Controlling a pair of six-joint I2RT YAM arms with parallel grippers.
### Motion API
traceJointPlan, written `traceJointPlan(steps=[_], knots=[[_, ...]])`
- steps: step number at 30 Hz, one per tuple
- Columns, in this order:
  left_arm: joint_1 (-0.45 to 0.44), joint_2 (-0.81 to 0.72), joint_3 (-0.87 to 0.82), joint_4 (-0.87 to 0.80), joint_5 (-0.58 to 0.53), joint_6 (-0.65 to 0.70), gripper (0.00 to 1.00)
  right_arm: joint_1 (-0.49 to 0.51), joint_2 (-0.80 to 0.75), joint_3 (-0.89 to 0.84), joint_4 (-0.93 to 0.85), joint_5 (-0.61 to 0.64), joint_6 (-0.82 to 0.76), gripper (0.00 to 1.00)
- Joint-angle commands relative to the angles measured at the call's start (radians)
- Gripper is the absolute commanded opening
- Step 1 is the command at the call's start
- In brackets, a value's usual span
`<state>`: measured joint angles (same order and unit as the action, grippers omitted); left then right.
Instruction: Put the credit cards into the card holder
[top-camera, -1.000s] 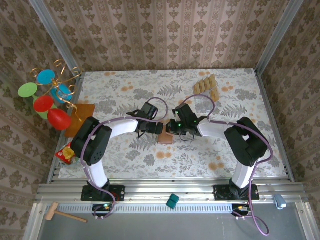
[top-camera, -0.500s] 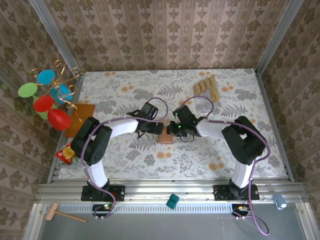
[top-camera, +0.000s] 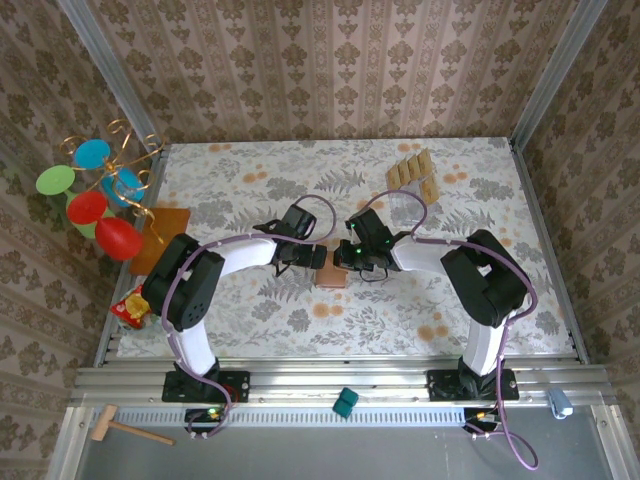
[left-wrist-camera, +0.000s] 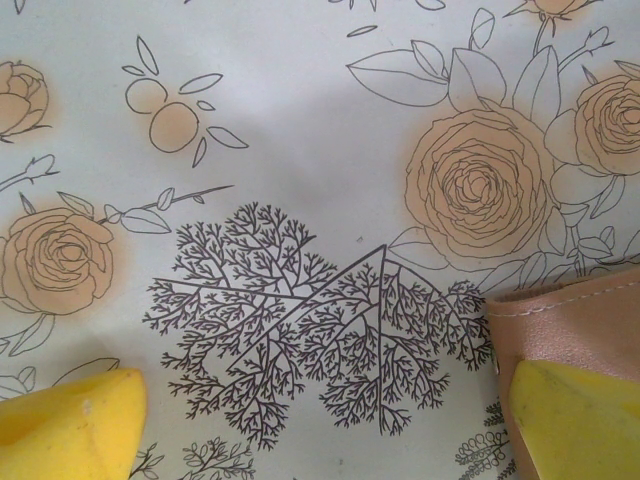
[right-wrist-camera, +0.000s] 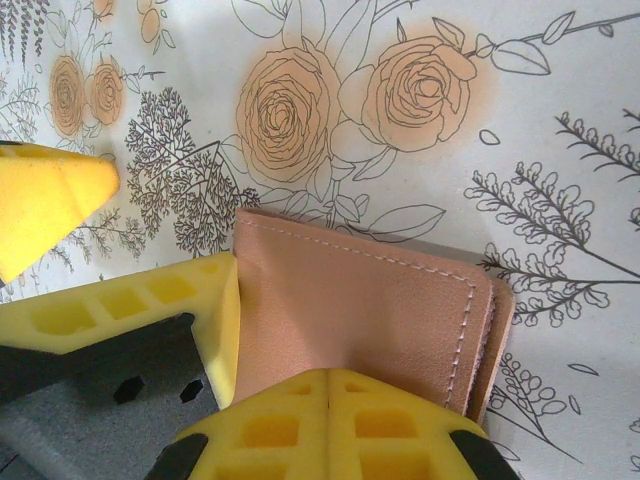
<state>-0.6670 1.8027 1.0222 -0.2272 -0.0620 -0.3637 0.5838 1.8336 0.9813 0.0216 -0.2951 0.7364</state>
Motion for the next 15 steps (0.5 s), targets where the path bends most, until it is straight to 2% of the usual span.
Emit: traceJointPlan(steps=[1,7,15], knots=[[-0.022,0.077,-0.027,-0.008,0.041,0.002,0.95,-0.001,-0.023,0.0,-0.012,0.019,0.001,0.0],[-0.022,0.078,-0.025,-0.01,0.041,0.001,0.95,-0.001,-0.072,0.017,-0.022,0.035,-0.001,0.0],[-0.021,0.078,-0.027,-0.007,0.041,0.001,0.95,0.01,-0.037,0.028,-0.019,0.022,0.001,0.0]])
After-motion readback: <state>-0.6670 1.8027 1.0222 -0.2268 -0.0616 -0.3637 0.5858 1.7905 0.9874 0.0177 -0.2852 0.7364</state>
